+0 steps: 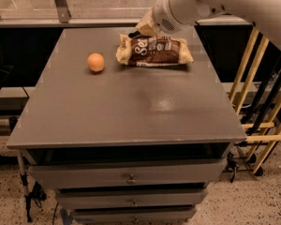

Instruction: Move rxbar chocolate near brown chip bag

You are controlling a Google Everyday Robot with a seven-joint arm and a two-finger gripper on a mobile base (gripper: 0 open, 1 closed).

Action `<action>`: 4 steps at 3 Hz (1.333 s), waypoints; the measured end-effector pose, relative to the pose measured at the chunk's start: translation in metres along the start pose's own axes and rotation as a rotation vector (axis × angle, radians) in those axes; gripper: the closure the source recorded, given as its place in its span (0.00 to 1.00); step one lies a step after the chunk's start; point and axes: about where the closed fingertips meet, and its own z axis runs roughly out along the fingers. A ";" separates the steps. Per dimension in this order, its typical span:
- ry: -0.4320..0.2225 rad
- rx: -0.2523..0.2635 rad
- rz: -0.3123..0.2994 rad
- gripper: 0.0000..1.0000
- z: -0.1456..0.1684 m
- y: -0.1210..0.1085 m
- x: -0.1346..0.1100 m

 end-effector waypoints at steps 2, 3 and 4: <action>-0.002 -0.005 -0.004 0.12 0.002 0.003 -0.003; -0.003 -0.007 -0.006 0.00 0.002 0.004 -0.004; -0.003 -0.007 -0.006 0.00 0.002 0.004 -0.004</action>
Offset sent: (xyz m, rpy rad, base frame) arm -0.0004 0.0019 0.0000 -0.0005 0.0001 0.0030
